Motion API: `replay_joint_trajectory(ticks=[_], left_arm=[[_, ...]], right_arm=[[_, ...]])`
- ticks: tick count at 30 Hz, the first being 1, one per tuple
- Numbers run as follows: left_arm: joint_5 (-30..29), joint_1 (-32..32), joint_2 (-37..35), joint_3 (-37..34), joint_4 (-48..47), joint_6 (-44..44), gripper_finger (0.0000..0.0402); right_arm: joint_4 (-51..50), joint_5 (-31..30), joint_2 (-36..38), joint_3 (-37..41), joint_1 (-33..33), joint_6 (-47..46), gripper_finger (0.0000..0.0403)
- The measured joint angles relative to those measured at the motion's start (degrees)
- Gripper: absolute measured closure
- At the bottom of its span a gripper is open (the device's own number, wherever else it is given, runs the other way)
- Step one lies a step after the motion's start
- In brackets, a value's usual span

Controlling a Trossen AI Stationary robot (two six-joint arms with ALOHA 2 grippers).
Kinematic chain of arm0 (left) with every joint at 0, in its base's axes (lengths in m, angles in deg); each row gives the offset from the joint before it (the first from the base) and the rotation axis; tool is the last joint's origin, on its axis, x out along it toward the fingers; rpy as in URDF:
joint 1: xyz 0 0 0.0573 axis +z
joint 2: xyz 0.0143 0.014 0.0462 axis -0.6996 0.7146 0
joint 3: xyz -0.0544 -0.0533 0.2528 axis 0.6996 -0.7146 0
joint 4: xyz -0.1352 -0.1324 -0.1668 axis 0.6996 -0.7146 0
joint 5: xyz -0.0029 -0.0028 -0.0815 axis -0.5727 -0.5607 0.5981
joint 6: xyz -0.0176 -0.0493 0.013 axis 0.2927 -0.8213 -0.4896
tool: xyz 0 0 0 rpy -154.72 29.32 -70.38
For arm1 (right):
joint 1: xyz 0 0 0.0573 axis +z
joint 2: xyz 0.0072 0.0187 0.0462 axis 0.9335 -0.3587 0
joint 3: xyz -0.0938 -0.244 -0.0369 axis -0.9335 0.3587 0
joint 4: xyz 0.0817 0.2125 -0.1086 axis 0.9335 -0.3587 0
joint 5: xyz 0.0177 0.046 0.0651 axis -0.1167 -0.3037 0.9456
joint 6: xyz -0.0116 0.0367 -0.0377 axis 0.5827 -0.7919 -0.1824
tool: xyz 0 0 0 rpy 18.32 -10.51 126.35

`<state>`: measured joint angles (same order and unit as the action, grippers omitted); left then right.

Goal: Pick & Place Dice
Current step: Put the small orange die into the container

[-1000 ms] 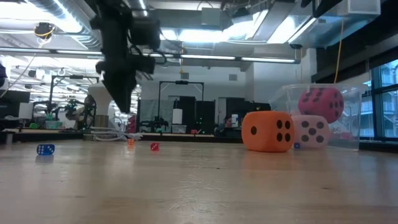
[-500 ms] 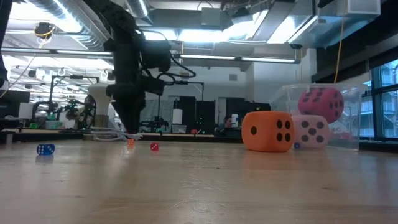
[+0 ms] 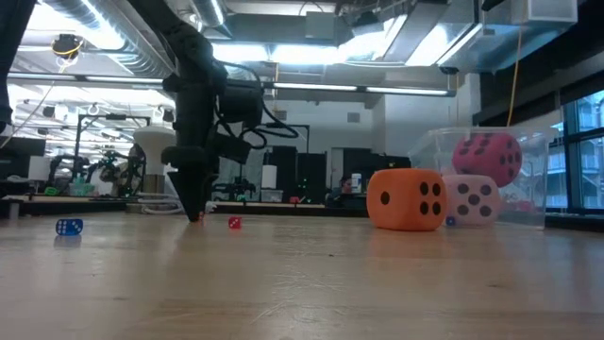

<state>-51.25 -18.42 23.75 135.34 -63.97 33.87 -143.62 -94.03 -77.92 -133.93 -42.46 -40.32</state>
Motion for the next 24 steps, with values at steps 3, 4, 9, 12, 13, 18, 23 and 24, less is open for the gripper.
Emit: replay_joint_trajectory(ticks=[3, 4, 9, 12, 13, 18, 23, 24], left_arm=[[0.3, 0.7, 0.5, 0.1, 0.0, -1.3, 0.0182], [0.6, 1.0, 0.5, 0.1, 0.0, -1.6, 0.0183], [1.2, 2.4, 0.6, 0.1, 0.1, -3.4, 0.0197], [1.3, 3.1, 0.6, 0.0, -0.3, -3.7, 0.0216], [1.3, 3.2, 0.6, 0.0, -0.3, -3.7, 0.0223], [0.9, 3.4, 0.6, 0.0, -0.2, -3.4, 0.0262], [0.2, 3.4, 0.6, 0.0, -0.1, -1.5, 0.0308], [0.2, 3.4, 0.6, 0.0, -0.1, -1.4, 0.0319]], right_arm=[[0.0, 0.0, 0.0, 0.0, 0.0, 0.0, 0.0169], [0.0, 0.0, 0.0, 0.0, 0.0, 0.0, 0.0169], [0.0, 0.0, 0.0, 0.0, 0.0, 0.0, 0.0169], [0.0, 0.0, 0.0, 0.0, 0.0, 0.0, 0.0169], [0.0, 0.0, 0.0, 0.0, 0.0, 0.0, 0.0169], [0.1, 0.0, -0.4, 0.0, 0.0, 0.2, 0.0169], [0.1, 0.0, -1.3, 0.0, 0.0, 0.4, 0.0169], [0.1, 0.0, -1.4, 0.0, 0.0, 0.4, 0.0169]])
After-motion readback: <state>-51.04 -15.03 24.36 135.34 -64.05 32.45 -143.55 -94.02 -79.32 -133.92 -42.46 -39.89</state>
